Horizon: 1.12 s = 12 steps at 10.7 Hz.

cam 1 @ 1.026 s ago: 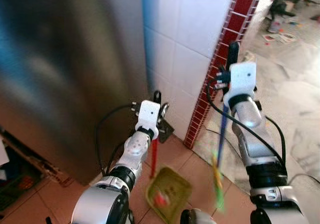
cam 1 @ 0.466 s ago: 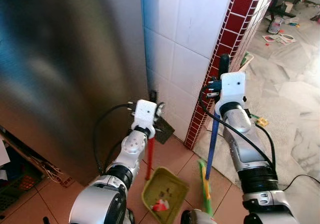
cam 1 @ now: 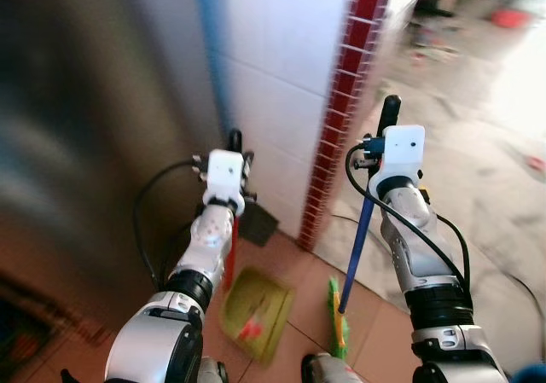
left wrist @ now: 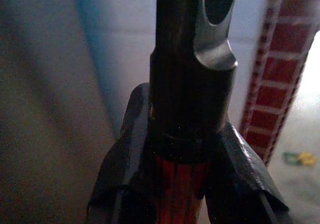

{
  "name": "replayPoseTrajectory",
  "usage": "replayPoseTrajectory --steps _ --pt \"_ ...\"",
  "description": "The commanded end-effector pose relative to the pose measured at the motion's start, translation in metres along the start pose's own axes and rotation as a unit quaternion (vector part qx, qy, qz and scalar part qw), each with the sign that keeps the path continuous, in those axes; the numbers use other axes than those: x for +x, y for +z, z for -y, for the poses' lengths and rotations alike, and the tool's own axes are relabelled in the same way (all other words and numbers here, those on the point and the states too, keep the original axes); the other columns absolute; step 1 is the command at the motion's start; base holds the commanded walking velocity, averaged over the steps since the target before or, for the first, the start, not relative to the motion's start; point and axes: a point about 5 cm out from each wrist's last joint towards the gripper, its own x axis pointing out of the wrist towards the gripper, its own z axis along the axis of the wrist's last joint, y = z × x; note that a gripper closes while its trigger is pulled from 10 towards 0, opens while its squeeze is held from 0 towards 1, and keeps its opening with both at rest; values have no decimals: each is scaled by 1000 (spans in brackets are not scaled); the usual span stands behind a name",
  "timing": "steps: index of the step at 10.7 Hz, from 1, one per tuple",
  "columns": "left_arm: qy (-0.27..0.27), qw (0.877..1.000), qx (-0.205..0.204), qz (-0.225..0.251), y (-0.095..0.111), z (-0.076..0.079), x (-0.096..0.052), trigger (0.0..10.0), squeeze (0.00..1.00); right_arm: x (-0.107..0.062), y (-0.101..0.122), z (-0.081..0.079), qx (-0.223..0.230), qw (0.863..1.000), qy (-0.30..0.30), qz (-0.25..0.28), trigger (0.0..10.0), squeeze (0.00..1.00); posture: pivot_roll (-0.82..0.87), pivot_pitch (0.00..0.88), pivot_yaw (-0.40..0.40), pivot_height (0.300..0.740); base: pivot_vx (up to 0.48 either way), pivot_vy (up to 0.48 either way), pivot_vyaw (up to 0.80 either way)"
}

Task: Sweep floor

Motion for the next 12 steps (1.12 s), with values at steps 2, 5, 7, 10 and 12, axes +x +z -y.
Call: replayPoseTrajectory --steps 2,5,7,10,12 --pt "-1 999 -30 31 15 -2 3 10000 0 3 2 -1 1 1000 -4 3 10000 0 -53 0 12 740 0 0 -200" --pt "-9 999 -42 27 17 3 2 10000 0 4 3 2 8 1000 -6 1 10000 0 -61 0 7 740 -179 0 -502" --pt "-12 999 -45 24 17 5 1 10000 0 4 2 4 9 1000 -10 -1 10000 0 -63 0 8 740 -276 0 -641" --pt "-13 999 -48 18 18 5 0 10000 0 4 2 3 15 1000 -11 -2 10000 0 -63 0 9 740 -275 0 -742" --pt "-12 999 -50 14 17 6 -1 10000 0 4 2 4 15 1000 -11 -2 10000 0 -64 0 7 740 -272 0 -800"
